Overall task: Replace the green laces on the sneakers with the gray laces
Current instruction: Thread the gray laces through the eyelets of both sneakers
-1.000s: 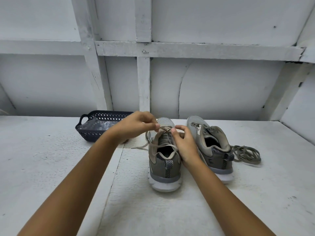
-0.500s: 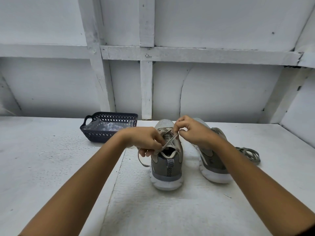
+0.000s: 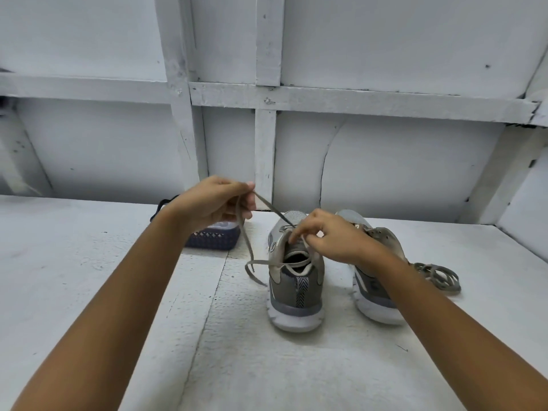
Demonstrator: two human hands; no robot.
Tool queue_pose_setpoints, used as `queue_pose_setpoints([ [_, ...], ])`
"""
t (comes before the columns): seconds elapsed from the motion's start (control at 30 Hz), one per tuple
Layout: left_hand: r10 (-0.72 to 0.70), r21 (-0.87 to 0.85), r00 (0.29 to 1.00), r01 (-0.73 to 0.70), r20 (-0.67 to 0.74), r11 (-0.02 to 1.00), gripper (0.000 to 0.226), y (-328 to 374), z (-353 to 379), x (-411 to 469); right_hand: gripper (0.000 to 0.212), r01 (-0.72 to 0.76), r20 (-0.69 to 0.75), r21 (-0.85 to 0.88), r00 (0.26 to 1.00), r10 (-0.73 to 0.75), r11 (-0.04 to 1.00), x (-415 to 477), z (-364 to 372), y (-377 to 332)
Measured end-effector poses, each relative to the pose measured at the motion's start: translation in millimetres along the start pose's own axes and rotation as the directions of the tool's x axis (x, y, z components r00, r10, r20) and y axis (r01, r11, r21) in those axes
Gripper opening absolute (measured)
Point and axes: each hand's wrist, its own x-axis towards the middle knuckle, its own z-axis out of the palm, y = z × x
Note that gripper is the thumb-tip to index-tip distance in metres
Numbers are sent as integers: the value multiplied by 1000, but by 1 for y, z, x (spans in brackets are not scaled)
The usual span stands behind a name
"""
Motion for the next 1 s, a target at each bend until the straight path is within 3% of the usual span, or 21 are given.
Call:
queue_pose_setpoints([
  [0.13,-17,-353,999,31,41,935,23,5,15,2,25,-9,-11,168,1000,11,986,10,1,-16],
  [0.27,27,-475,998,4,57,880,21,7,25,8,30,-20,68,239,998,4,971,17,7,-33],
  [0.4,51,-490,999,-44,0,871,22,7,28,17,26,-64,8,231,998,64,971,31,19,-42],
  [0.5,51,-442,999,-54,-20,895,27,0,25,24,24,-115,-21,351,991,131,929,36,20,-44],
  [0.63,-50,-248,999,47,-6,968,45,-24,23,26,24,-100,-101,551,978,185,828,43,4,-44],
  [0.9,72,-278,997,-58,41,959,16,-51,22,24,25,-118,-120,626,962,245,771,68,-5,-32],
  [1.0,59,-276,992,-25,115,961,15,-54,20,22,21,-124,-130,662,952,276,740,71,-4,-29],
])
